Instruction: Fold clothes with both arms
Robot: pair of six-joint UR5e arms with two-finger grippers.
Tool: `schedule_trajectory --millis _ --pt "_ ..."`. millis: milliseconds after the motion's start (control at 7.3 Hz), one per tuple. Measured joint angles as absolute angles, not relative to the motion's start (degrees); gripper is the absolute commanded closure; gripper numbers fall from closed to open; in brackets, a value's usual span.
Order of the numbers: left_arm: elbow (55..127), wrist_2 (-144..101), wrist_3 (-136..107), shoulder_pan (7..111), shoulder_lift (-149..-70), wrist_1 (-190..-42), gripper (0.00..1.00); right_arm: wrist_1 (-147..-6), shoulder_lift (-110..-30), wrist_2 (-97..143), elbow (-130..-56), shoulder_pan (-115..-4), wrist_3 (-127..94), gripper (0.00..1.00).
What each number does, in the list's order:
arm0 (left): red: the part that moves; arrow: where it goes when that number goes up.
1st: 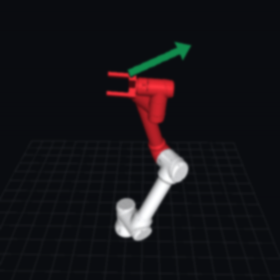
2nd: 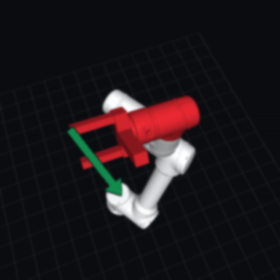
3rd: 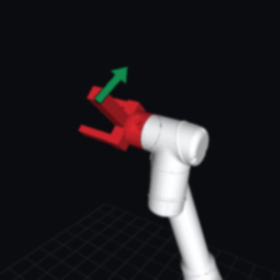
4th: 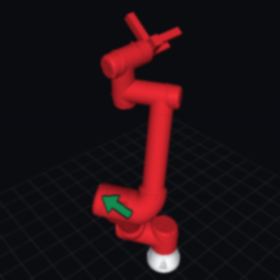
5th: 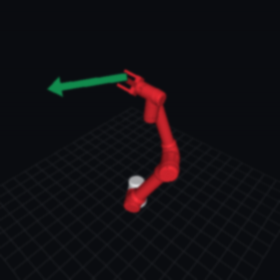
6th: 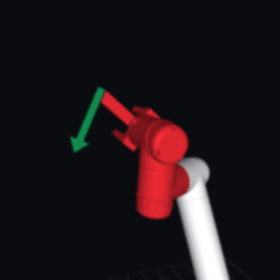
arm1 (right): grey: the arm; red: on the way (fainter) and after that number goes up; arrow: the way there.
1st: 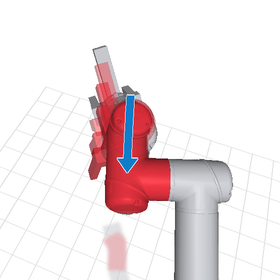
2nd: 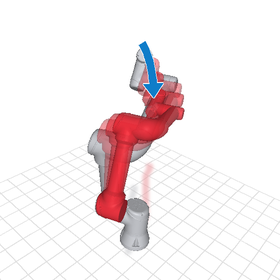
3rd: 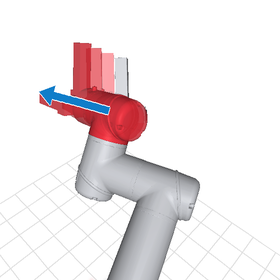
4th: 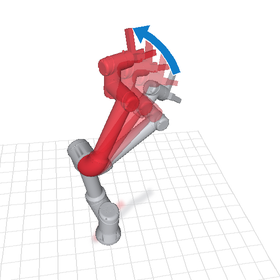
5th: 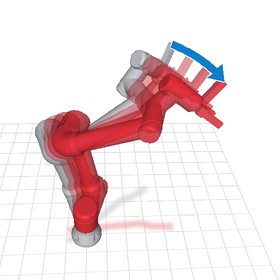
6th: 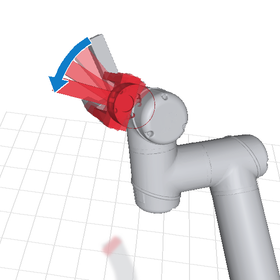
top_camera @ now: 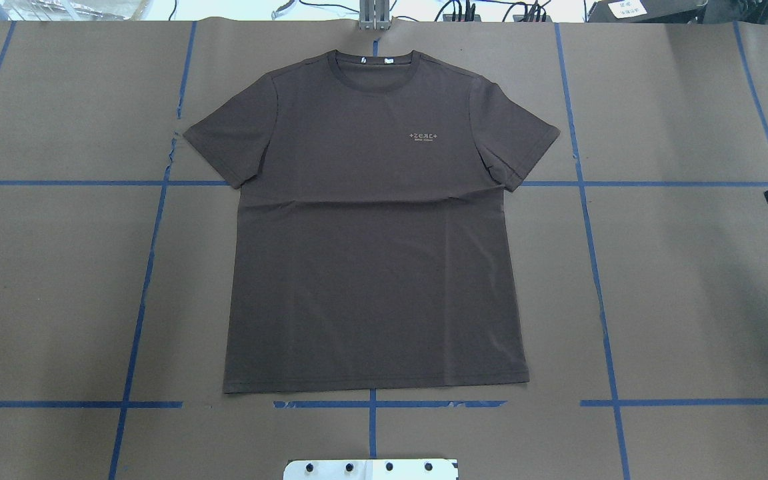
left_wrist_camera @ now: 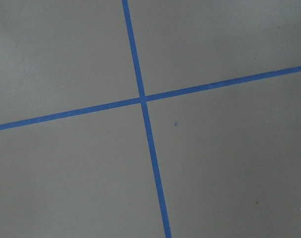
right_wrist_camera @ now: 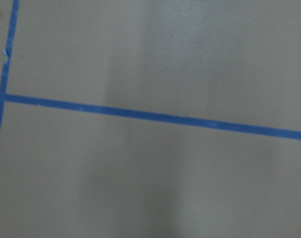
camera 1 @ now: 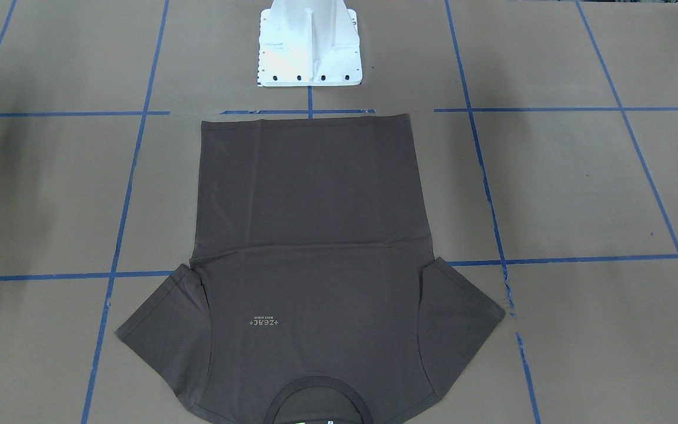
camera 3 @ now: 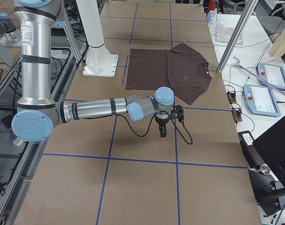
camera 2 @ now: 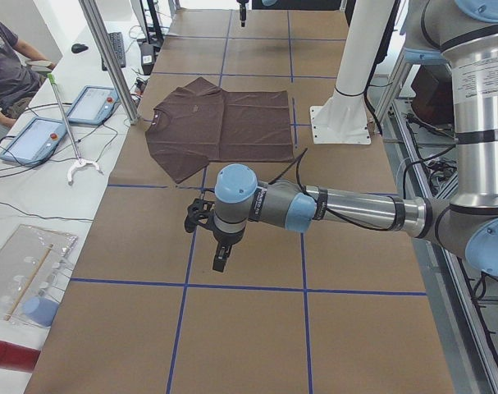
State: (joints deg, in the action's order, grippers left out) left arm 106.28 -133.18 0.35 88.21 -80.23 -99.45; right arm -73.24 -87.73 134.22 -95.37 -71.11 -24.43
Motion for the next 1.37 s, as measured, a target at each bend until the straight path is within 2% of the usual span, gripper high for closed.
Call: schedule_trajectory --millis 411,685,1096,1370 --pt "106.5 -135.7 0.4 88.0 -80.5 -102.2 0.00 -61.1 -66.7 129.2 -76.2 -60.5 -50.0 0.02" --pt "106.0 -139.1 0.4 87.9 -80.9 -102.1 0.01 -56.1 -57.8 124.9 -66.8 -57.6 -58.9 0.06" --pt "105.2 -142.2 -2.1 87.4 -83.7 -103.2 0.01 -55.2 -52.2 121.6 -60.1 -55.9 -65.5 0.09" --pt "105.5 -142.1 -2.6 87.1 -83.9 -103.3 0.00 -55.2 -51.6 121.0 -58.1 -55.4 -66.3 0.19"
